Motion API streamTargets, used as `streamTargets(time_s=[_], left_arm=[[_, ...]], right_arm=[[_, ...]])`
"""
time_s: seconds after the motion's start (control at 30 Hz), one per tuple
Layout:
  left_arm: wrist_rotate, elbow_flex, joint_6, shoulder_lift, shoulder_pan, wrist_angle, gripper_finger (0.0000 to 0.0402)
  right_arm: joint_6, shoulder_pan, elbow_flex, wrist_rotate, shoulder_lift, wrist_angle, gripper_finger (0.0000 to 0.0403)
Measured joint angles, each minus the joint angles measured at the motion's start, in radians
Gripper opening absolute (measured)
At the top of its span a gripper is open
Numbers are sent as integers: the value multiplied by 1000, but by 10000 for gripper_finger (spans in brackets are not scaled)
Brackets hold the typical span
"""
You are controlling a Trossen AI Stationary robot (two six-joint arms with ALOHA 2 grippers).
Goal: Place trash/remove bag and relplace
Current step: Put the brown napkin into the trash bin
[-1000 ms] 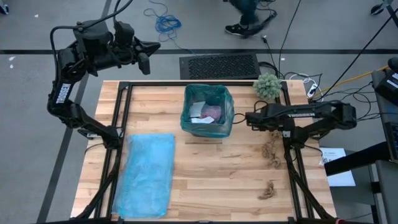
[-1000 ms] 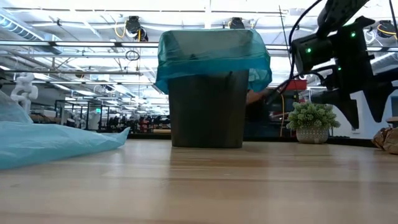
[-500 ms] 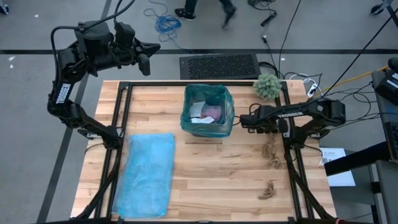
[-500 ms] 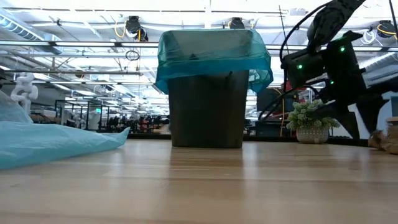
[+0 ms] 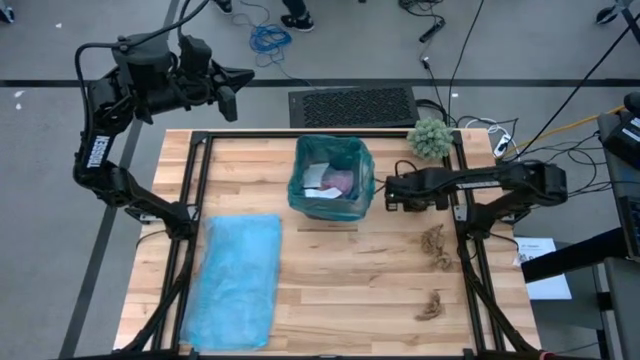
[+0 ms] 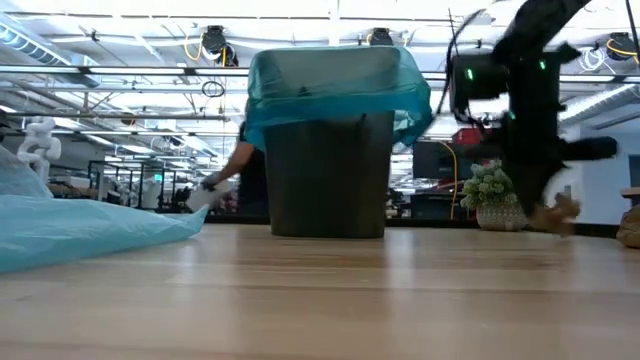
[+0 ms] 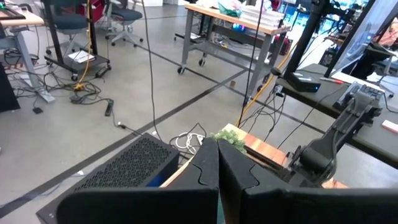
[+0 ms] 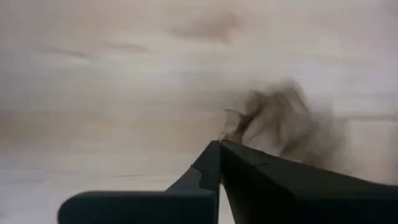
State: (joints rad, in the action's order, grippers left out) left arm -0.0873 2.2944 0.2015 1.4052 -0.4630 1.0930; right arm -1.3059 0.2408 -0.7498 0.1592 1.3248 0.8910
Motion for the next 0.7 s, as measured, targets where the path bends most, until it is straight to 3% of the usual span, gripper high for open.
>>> streamTargets(time_s=[0.3,0.47,0.7], left_arm=[[0,0,-3,-2,0,-3,0],[0,0,-6,-2,0,-3,0],[0,0,-7,-2,0,-4,0]], right_arm=[[63,-1,-253,103,-130,163,0],[130,-1,-435,182,-147,241,0],[201,6,-588,201,-146,276,0]])
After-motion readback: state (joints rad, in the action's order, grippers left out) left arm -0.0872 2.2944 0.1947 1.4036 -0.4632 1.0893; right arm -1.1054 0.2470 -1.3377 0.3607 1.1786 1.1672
